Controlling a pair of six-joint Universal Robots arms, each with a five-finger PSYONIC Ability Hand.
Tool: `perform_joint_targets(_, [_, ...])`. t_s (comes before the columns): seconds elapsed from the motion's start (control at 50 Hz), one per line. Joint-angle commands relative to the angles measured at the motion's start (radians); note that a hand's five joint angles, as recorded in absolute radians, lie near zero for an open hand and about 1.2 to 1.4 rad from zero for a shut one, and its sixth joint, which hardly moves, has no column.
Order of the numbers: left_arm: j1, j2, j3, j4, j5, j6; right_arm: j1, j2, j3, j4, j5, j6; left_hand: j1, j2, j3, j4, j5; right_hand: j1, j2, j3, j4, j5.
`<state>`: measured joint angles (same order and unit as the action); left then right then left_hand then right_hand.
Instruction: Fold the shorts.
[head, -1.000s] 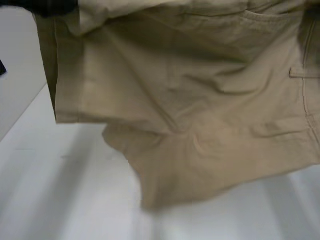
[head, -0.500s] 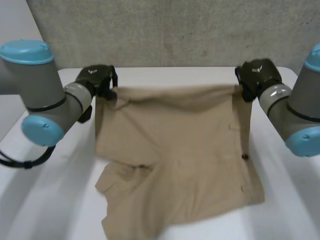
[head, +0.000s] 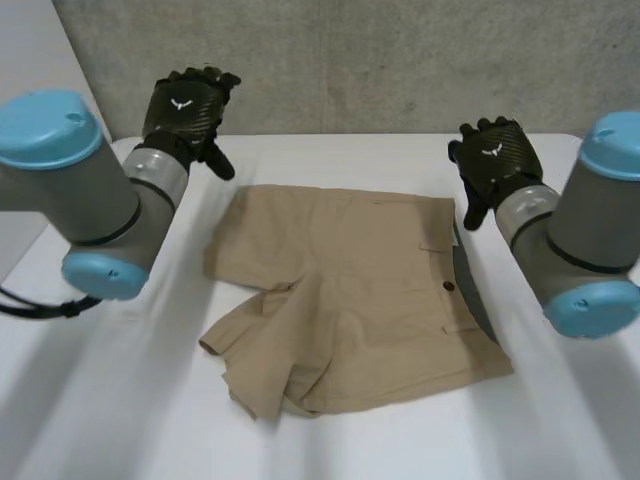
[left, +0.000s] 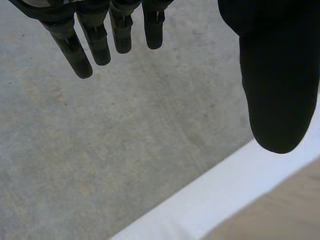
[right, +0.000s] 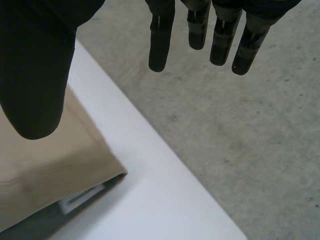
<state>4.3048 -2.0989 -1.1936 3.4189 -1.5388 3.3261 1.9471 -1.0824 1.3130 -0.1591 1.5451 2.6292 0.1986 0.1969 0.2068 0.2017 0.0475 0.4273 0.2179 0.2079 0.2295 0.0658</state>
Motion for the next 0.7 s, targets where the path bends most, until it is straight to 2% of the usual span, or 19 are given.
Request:
perform_joint_targets(0.02, [-0.036, 0.229, -0.27, -0.124, 0.005, -0.005, -0.051, -0.128, 0.149, 0.188, -0.161, -0.006, -0.003, -0.001, -0.011, -0.006, -0.026, -0.178, 0.031, 0.041, 0.02, 0.009])
perform_joint_targets(0.16, [-0.083, 0.353, -0.477, -0.275, 0.005, -0.016, -0.183, -0.22, 0.325, 0.319, -0.385, -0.07, 0.003, 0.005, -0.005, 0.0, -0.02, 0.127, 0.336, 0.346, 0.325, 0.314])
perform_joint_targets(0.22, [-0.088, 0.362, -0.543, -0.305, 0.006, -0.02, -0.218, -0.234, 0.414, 0.302, -0.45, -0.116, 0.006, 0.008, -0.002, 0.003, -0.017, 0.136, 0.346, 0.356, 0.334, 0.323])
perform_joint_targets(0.3, [-0.088, 0.362, -0.616, -0.299, 0.006, -0.016, -0.234, -0.232, 0.504, 0.264, -0.485, -0.165, 0.018, 0.019, 0.01, 0.015, -0.006, 0.136, 0.346, 0.356, 0.334, 0.323])
perform_joint_targets(0.5, [-0.065, 0.344, -0.675, -0.219, 0.008, 0.015, -0.229, -0.232, 0.617, 0.135, -0.485, -0.173, 0.038, 0.04, 0.03, 0.035, 0.015, 0.154, 0.363, 0.373, 0.352, 0.341])
perform_joint_targets(0.58, [-0.054, 0.291, -0.675, -0.147, 0.006, 0.058, -0.232, -0.231, 0.617, 0.131, -0.485, -0.173, 0.144, 0.145, 0.136, 0.141, 0.12, 0.177, 0.387, 0.397, 0.375, 0.364])
perform_joint_targets(0.7, [-0.043, 0.168, -0.632, -0.132, 0.003, 0.102, -0.227, -0.221, 0.62, 0.128, -0.482, -0.169, 0.185, 0.187, 0.177, 0.182, 0.162, 0.204, 0.413, 0.423, 0.401, 0.391])
